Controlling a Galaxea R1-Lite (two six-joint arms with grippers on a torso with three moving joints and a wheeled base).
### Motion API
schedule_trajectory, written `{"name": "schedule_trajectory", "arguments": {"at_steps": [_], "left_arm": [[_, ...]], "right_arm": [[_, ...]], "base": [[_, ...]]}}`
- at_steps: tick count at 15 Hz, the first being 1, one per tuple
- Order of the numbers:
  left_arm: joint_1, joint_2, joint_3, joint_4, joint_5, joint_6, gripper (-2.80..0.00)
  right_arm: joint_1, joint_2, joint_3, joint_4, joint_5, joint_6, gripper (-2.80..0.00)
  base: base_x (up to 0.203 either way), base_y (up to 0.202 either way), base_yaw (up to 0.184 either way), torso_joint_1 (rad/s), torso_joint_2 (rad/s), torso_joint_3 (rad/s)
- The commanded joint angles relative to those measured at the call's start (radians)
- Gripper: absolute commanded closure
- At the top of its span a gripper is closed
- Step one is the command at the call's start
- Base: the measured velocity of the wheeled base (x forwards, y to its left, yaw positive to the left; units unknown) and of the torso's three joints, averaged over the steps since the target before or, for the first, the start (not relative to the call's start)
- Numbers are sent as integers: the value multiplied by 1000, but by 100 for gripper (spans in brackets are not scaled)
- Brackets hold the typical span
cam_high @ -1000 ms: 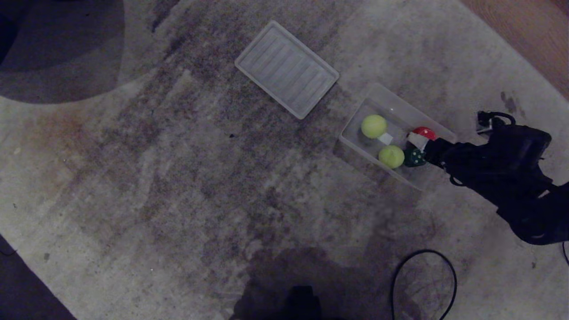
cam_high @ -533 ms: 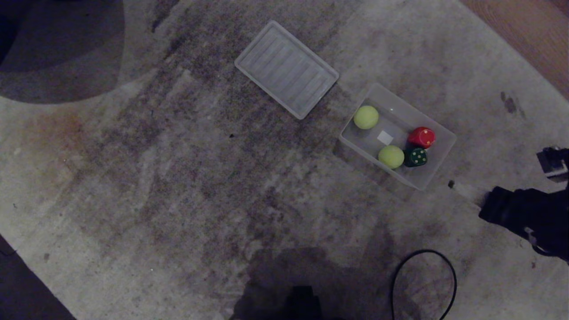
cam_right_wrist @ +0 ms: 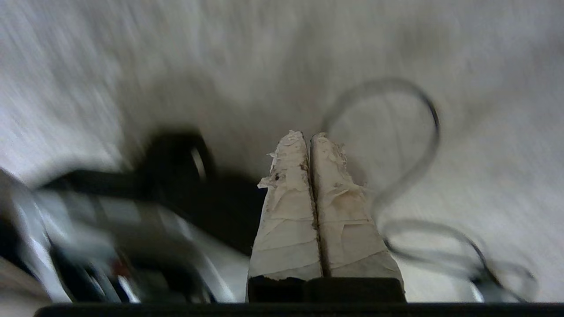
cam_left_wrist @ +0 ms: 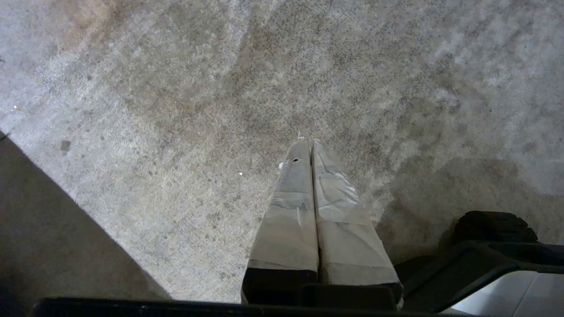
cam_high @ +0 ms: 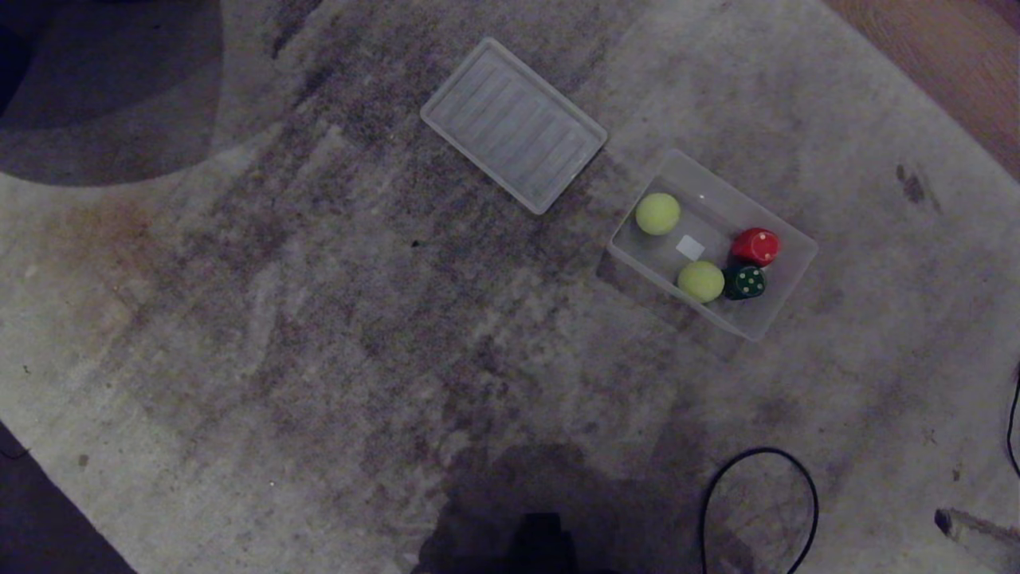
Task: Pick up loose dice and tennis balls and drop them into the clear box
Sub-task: Pick up toys out of the box
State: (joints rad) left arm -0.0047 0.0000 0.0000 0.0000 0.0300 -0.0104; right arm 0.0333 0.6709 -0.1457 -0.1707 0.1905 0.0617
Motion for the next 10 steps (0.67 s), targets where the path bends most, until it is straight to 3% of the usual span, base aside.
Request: {"name": "schedule_trajectory", "arguments": {"at_steps": [1, 4, 6, 8, 10], "left_arm": [[0, 2, 2, 0, 2, 0, 0], [0, 2, 2, 0, 1, 0, 0], [0, 2, 2, 0, 1, 0, 0], [0, 2, 2, 0, 1, 0, 0], [0, 1, 2, 0, 1, 0, 0]], "right_arm": [[-36, -277, 70, 119, -2, -50, 0], [-86, -396, 94, 183, -44, -83, 0], [-91, -390, 113, 198, -157, -107, 0], [-27, -425, 134, 197, -168, -96, 0], [-17, -528, 135, 197, -170, -92, 0]], "base": [[0, 0, 0, 0, 0, 0], [0, 0, 0, 0, 0, 0], [0, 0, 0, 0, 0, 0], [0, 0, 0, 0, 0, 0], [0, 0, 0, 0, 0, 0]]}}
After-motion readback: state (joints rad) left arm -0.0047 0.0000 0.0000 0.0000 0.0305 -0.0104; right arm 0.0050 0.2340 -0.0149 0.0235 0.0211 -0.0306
